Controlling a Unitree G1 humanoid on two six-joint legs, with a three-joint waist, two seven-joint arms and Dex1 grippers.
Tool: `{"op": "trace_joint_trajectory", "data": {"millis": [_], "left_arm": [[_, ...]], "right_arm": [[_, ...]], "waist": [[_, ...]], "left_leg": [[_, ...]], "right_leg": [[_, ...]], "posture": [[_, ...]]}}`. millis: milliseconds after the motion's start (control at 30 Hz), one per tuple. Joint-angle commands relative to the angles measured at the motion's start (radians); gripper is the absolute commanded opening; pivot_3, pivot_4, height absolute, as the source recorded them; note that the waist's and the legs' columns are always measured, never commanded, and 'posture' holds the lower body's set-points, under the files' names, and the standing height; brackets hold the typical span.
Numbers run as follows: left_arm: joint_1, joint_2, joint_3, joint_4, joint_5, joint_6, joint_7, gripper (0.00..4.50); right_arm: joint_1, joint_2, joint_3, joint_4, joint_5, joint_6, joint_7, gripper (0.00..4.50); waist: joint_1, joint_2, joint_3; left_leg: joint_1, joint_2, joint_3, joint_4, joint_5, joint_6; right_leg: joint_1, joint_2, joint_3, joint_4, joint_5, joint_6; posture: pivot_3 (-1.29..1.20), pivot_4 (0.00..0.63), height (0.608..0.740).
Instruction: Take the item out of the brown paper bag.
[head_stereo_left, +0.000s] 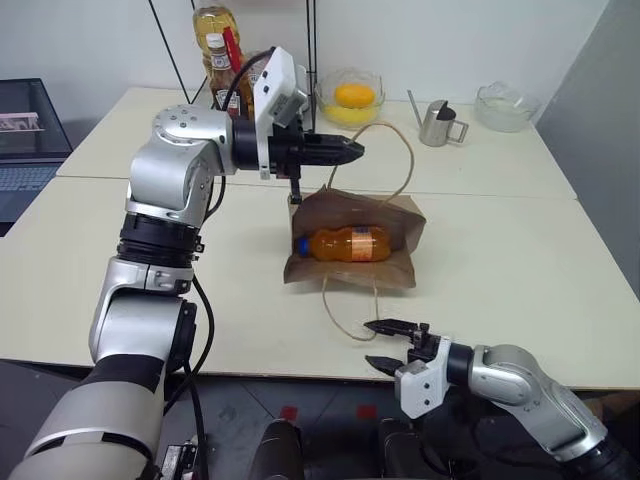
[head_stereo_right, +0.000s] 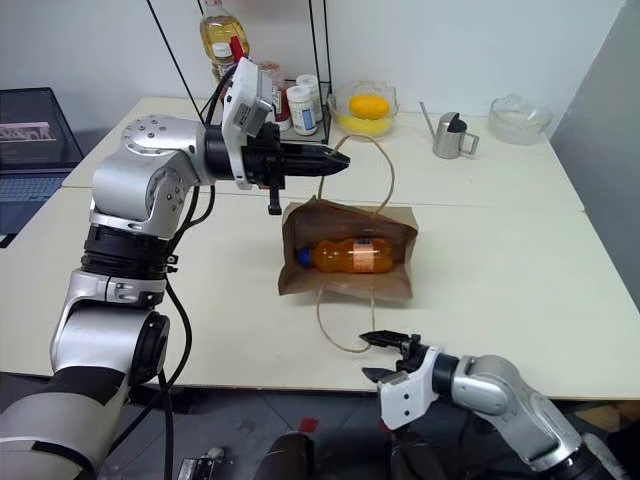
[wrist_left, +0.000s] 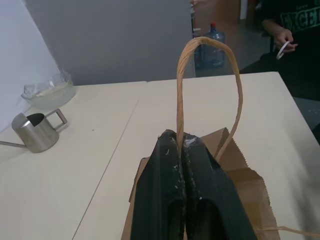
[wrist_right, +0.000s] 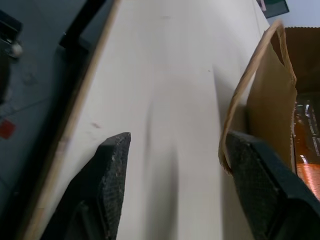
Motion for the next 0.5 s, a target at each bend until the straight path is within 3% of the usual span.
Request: {"op": "trace_joint_trajectory", "data": {"millis": [33,300,500], "left_arm": [[-0.007,0.002,0.026,-0.05,-0.029,0.002,-0.009,0.0],[0.018,0.002,0.019,-0.063,-0.029,-0.004,-0.036,0.0],[0.032,0.0,0.016,-0.071,-0.023,-0.005,-0.046,0.0]], "right_arm": [[0.039,-0.038,-0.081,-0.111,0.136,-0.046,0.014,2.97],[0.126,-0.075,-0.227,-0.196,0.319,-0.141,-0.01,2.97],[0.021,-0.022,-0.234,-0.299,0.452,0.149,-0.003,2.97]], "waist": [[-0.001,0.0,0.0],[-0.001,0.0,0.0],[-0.001,0.0,0.0]], "left_leg": [[0.0,0.0,0.0,0.0,0.0,0.0],[0.0,0.0,0.0,0.0,0.0,0.0],[0.0,0.0,-0.001,0.0,0.0,0.0]], "right_leg": [[0.0,0.0,0.0,0.0,0.0,0.0],[0.0,0.0,0.0,0.0,0.0,0.0],[0.0,0.0,0.0,0.0,0.0,0.0]], "posture": [[0.0,0.15,0.74],[0.0,0.15,0.74],[0.0,0.15,0.74]]}}
